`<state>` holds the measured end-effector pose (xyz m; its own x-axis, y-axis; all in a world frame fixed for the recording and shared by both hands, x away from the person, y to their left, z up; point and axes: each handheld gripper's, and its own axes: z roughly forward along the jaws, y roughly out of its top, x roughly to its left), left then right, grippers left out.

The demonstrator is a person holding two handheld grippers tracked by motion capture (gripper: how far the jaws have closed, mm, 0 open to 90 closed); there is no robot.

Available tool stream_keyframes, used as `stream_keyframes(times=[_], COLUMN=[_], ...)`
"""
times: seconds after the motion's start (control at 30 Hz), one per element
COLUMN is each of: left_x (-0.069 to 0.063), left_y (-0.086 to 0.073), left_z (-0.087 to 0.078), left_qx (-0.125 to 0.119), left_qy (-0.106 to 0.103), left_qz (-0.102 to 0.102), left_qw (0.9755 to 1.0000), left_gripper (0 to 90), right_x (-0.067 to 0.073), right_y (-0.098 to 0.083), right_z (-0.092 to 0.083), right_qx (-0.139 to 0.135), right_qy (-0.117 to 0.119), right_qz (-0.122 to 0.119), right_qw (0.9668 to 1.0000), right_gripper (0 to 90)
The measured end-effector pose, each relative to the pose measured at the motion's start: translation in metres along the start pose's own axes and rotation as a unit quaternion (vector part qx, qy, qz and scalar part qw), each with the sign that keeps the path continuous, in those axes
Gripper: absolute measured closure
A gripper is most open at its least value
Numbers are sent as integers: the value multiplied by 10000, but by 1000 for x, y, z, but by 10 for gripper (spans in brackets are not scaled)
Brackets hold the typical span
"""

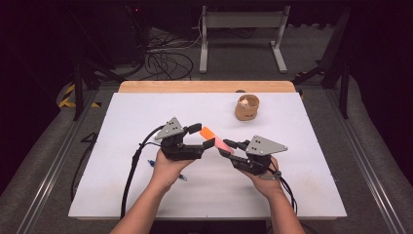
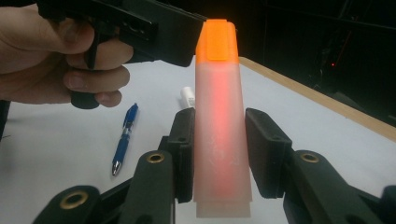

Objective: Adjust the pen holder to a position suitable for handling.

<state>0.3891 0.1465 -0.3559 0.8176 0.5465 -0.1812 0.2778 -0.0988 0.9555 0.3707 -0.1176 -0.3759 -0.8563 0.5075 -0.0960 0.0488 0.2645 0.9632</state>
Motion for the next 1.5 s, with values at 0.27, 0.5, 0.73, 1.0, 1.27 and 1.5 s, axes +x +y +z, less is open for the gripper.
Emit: stream_keyframes(times=[0.27, 0.5, 0.73, 1.0, 1.27, 1.5], left_x=[-3, -2, -3, -4, -10, -14], left_y=[1, 3, 5, 11, 18, 23], left_z=[4, 6, 11, 17, 25, 32], left_qx=[-28, -108, -175, -282, -279, -179], left_qy=[-104, -69, -15, -104, -318, -308], left_qz=[8, -140, -188, -190, -13, 206], left_qw=[9999, 9998, 9997, 9994, 9991, 9992], left_gripper=[327, 421, 509, 618, 671, 685], right_x=[1, 3, 3, 2, 0, -4], right_y=[0, -1, -2, -4, -5, -7], right_z=[0, 1, 2, 2, 2, 2], right_qx=[-82, -55, 4, 48, 97, 94], right_qy=[-23, -121, -325, -491, -577, -610], right_qz=[-15, -72, -147, -180, -140, 22], right_qw=[10000, 9999, 9994, 9986, 9982, 9981], right_gripper=[653, 652, 652, 652, 650, 637])
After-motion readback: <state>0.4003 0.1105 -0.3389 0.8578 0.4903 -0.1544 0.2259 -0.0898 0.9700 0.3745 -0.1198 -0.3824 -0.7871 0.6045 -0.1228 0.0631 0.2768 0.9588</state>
